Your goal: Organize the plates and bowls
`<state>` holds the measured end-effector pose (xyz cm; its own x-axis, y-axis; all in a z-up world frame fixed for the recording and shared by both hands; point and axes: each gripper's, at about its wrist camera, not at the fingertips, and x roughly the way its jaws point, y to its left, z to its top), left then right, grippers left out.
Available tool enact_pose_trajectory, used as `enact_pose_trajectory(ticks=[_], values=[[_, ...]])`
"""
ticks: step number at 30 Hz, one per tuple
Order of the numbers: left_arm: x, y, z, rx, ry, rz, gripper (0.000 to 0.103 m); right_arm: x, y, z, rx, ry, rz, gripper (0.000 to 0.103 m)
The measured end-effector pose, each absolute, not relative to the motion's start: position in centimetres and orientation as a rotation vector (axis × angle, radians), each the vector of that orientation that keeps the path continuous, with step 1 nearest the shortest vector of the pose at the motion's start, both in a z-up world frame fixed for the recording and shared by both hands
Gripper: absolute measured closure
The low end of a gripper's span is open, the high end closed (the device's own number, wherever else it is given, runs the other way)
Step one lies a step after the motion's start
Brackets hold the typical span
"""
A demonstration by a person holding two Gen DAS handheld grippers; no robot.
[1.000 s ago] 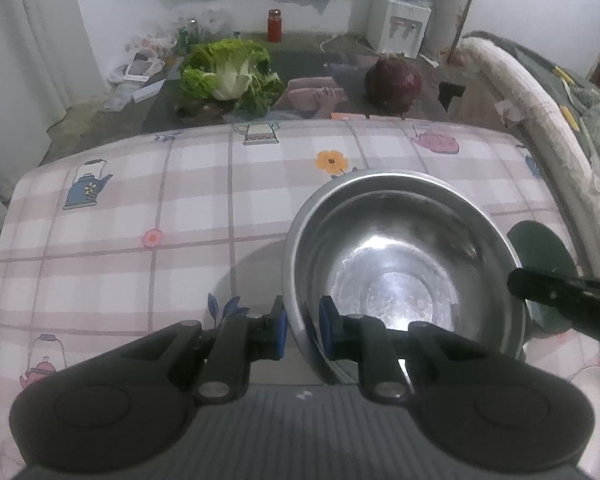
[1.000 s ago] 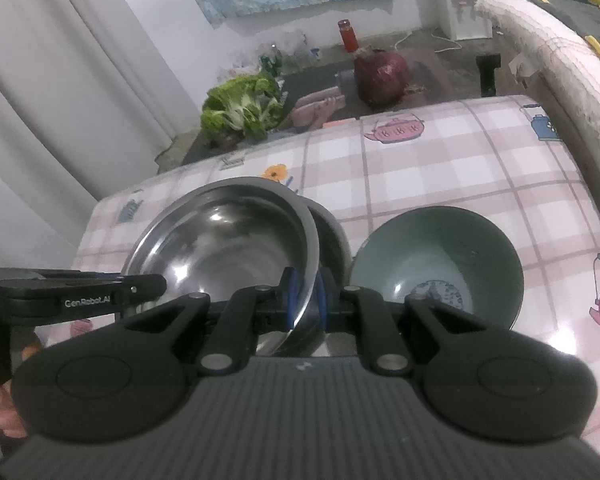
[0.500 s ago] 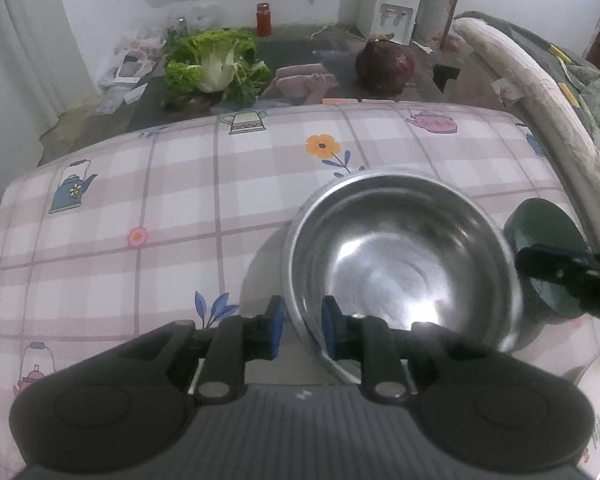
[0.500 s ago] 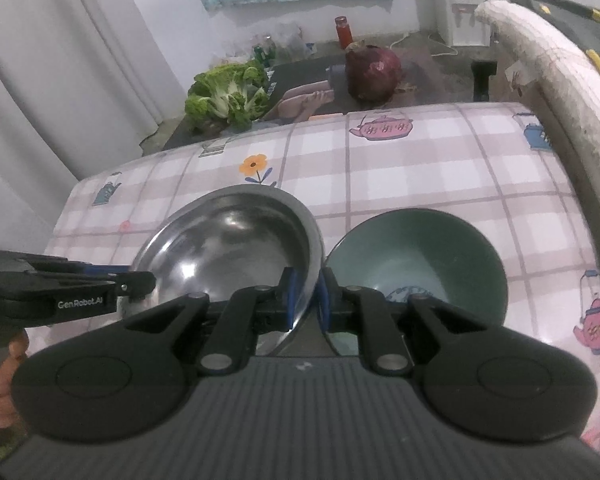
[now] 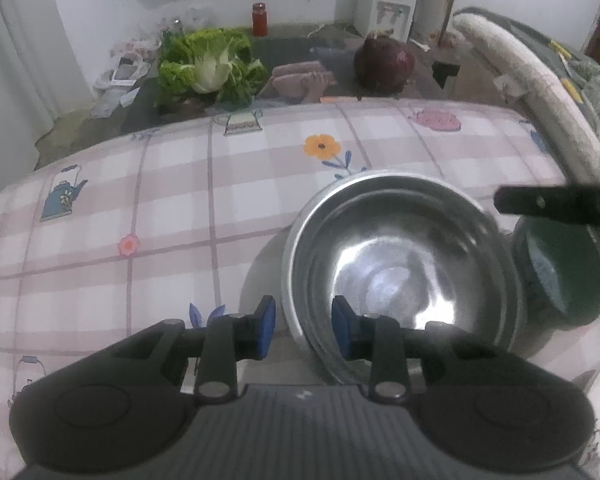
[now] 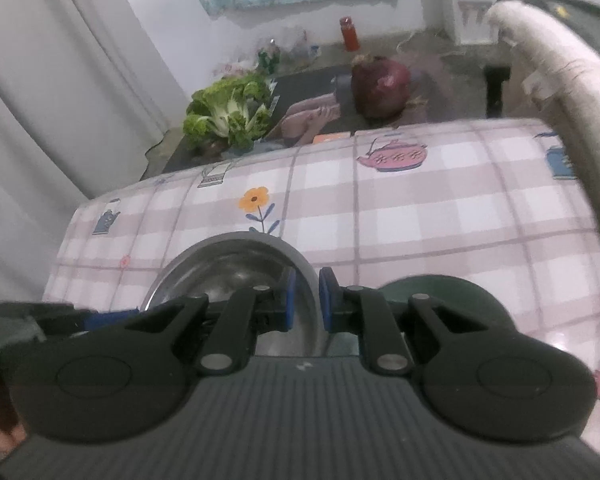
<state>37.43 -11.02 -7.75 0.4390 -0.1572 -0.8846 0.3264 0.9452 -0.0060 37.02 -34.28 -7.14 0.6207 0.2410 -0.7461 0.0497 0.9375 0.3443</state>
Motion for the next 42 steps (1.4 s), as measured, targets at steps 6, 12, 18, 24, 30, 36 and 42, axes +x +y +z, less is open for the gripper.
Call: enact_pose_trajectory(ticks=[6, 12, 18, 24, 30, 36, 42], values=[[37.7, -10.1, -8.5, 0.16, 1.097, -0.296, 0.08, 38.6, -33.4, -8.5, 0.329, 0.943, 0.122, 0.09], [37.6, -8.6, -8.4, 0.17, 1.101, -0.257, 0.08, 38.5, -31.9, -8.2, 0.312, 0.966, 0.173, 0.09], [37.4, -6.1, -8.5, 0.176, 1.115, -0.2, 0.08, 37.7, -29.8, -8.3, 0.341, 0.984, 0.238, 0.09], [37.1, -3.9, -8.6, 0.167, 1.129, -0.163, 0.079, 37.1, -27.4, -8.5, 0.354, 0.992, 0.294, 0.088], [36.3, -3.6, -7.0, 0.16, 1.074, -0.18, 0.061, 36.2, -28.1, -7.4, 0.384, 0.96, 0.292, 0.061], [34.8, -4.7, -4.4, 0.172, 1.013, -0.236, 0.043, 33.7, -30.7, -5.0, 0.393, 0.907, 0.279, 0.046], [33.1, -8.0, -1.6, 0.175, 0.958, -0.352, 0.025, 30.1, -34.6, -3.1, 0.39, 0.858, 0.226, 0.029]])
